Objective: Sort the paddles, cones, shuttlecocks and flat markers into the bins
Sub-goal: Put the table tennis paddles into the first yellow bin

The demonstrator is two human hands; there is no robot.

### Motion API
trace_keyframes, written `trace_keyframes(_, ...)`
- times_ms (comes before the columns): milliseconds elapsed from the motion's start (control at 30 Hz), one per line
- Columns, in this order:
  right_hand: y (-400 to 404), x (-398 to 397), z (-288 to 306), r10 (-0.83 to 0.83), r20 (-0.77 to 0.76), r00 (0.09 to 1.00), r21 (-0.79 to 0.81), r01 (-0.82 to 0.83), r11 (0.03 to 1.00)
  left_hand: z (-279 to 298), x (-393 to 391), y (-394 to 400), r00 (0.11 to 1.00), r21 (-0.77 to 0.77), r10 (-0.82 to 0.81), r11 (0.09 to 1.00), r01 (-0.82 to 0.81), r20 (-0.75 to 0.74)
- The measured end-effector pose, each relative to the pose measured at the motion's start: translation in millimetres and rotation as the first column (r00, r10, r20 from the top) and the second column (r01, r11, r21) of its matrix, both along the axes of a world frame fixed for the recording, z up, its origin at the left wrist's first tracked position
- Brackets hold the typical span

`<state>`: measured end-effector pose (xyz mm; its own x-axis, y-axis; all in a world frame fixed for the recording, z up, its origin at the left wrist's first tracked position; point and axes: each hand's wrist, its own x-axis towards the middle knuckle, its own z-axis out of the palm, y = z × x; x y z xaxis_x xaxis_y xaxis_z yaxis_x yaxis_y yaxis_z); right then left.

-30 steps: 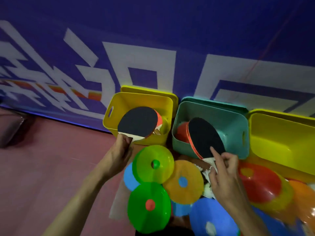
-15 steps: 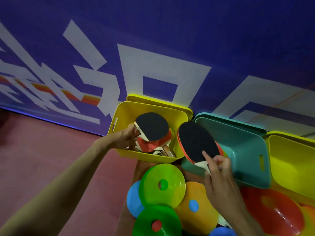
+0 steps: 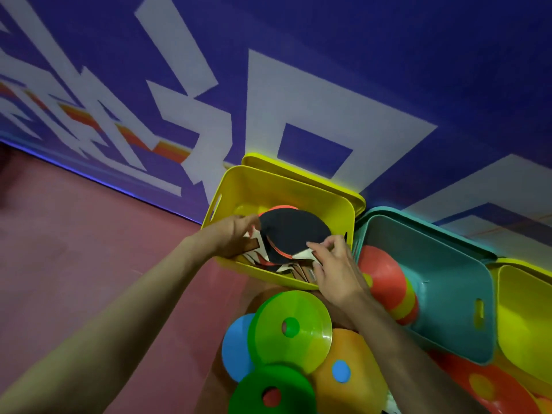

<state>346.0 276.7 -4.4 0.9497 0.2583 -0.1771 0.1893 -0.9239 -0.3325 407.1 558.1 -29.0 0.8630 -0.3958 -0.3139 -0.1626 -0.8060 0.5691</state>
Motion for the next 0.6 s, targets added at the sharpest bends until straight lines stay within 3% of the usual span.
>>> trace_keyframes(167, 0.5, -4.8, -11.2, -0.026, -0.113, 0.993, 0.005, 0.026, 1.0, 48.3, -27.7, 24.1, 0.993, -0.057, -0.047, 0.997, 0.053, 0.106)
trace_keyframes(400, 4.6, 26.4, -20.0, -0.045, -0.193, 0.98, 0.131, 0.071, 0.989, 51.2, -69.1, -3.5, 0.973, -0.087, -0.088, 0.99, 0.109, 0.211)
trace_keyframes(500, 2.6, 28.5, -10.0, -0.022, -0.275, 0.961, 0.067, 0.042, 0.997, 58.3, -83.4, -20.0, 0.958, -0.098, -0.082, 0.989, 0.113, 0.276)
trace_keyframes(600, -23.3, -5.8, 21.6, 0.057, -0.203, 0.978, 0.158, -0.025, 0.987, 73.0, -94.8, -40.0, 0.944, -0.109, -0.096, 0.985, 0.136, 0.316)
